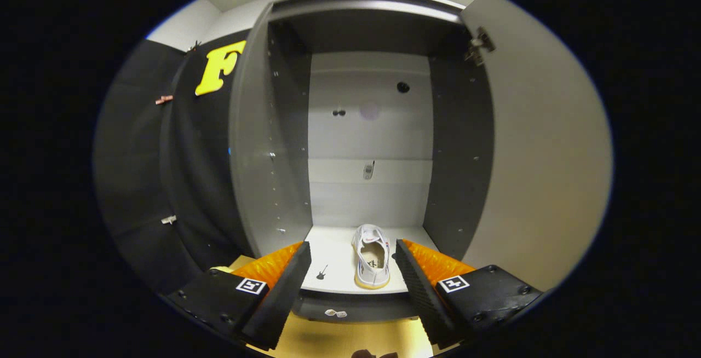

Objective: Open the shoe cabinet door, grab the shoes and put them into the shoe cabinet, then close the shoe cabinet door.

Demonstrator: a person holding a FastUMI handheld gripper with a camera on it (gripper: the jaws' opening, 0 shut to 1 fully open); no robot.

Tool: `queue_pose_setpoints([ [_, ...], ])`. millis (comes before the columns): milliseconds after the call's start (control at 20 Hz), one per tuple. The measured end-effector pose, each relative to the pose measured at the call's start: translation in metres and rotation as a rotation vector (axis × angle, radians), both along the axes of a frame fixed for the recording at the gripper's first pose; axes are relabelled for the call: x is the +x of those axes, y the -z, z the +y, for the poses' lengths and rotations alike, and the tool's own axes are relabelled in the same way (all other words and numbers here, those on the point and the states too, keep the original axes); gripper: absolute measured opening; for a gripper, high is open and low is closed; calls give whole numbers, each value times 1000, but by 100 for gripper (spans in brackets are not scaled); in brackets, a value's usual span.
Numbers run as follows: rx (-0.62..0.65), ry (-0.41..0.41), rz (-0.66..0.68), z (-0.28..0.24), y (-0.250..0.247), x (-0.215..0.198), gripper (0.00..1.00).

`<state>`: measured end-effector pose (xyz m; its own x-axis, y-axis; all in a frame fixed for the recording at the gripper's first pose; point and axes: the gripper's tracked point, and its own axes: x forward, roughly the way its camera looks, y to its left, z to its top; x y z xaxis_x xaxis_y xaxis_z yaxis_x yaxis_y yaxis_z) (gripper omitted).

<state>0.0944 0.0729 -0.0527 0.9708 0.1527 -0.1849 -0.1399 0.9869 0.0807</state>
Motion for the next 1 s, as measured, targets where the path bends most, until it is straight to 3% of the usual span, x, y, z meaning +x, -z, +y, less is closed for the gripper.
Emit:
queue_pose_setpoints([
  [350,2,-25,-70,-28,-42,-119,97],
  [650,3,16,-102,-89,-59,-191,97],
  [850,88,85,-96,-143,-68,-229,98],
  [1000,80,146,-112,-189,-63,-250,99],
])
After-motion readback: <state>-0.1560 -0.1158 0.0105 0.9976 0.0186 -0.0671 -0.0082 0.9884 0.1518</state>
